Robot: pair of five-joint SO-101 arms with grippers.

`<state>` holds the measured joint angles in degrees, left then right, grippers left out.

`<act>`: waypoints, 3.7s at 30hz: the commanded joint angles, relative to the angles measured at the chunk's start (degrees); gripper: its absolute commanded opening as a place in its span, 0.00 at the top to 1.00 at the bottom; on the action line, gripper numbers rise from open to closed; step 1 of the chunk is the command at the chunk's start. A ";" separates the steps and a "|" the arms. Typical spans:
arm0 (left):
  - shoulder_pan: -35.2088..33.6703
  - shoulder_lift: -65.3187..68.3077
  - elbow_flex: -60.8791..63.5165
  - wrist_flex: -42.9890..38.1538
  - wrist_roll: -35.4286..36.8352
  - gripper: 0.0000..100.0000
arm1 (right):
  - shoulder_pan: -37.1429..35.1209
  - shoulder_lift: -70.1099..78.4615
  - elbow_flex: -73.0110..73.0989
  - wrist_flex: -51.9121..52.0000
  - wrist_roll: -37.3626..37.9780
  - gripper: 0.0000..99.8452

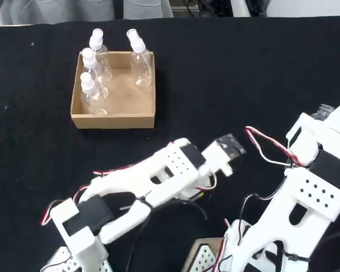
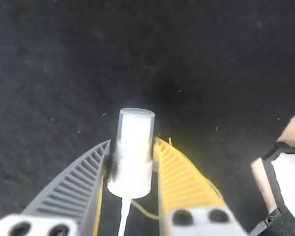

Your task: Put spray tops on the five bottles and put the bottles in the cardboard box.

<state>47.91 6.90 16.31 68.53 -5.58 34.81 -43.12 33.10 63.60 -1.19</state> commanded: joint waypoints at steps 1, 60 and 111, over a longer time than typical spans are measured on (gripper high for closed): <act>-2.95 -0.35 -3.74 1.58 -0.44 0.97 | 1.05 -1.98 -1.98 -1.58 -0.09 0.88; -4.62 1.76 -6.02 9.67 -0.53 0.97 | 1.05 -1.98 -1.89 -1.41 0.00 0.88; -22.37 -45.89 14.73 1.14 7.82 0.97 | -24.26 -19.82 9.10 1.76 2.73 0.88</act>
<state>27.78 -33.45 30.81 70.64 -0.22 14.86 -59.65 41.89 65.71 0.66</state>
